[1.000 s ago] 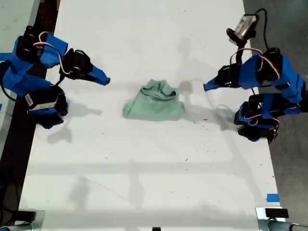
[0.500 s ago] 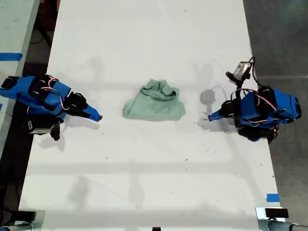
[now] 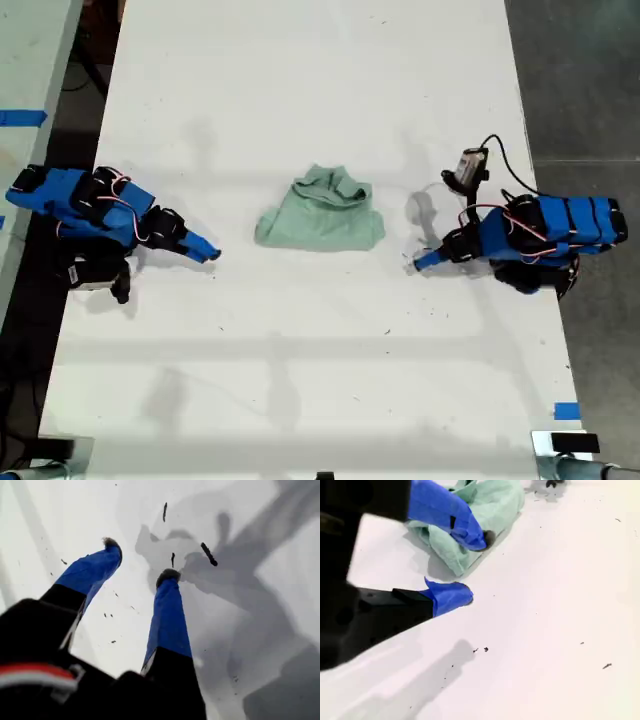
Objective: Fold t shirt
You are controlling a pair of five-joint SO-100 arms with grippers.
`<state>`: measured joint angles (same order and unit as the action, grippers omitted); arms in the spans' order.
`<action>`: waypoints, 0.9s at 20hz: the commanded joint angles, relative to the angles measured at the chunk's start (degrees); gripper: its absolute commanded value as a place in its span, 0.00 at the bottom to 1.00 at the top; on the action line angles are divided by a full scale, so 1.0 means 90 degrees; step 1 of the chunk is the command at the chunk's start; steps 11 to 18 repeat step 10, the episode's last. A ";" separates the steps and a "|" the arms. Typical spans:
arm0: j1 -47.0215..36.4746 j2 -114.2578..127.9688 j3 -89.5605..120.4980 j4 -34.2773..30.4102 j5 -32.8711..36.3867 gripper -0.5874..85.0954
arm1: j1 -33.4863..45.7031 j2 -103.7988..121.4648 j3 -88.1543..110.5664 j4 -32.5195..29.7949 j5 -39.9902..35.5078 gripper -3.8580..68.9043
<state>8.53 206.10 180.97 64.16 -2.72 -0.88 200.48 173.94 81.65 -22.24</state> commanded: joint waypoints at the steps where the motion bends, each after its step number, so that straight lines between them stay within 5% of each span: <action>1: -0.0098 0.0049 -0.0068 0.0010 0.0352 0.17 | -0.0098 0.0039 0.0283 -0.0186 -0.1758 0.30; 4: -0.0107 0.0049 -0.0068 0.0010 0.0352 0.17 | -0.0098 0.0039 0.0303 -0.0215 -0.2715 0.27; 18: -0.0107 0.0049 -0.0068 0.0010 0.0352 0.17 | -0.0098 0.0039 0.0303 -0.0215 -0.2715 0.23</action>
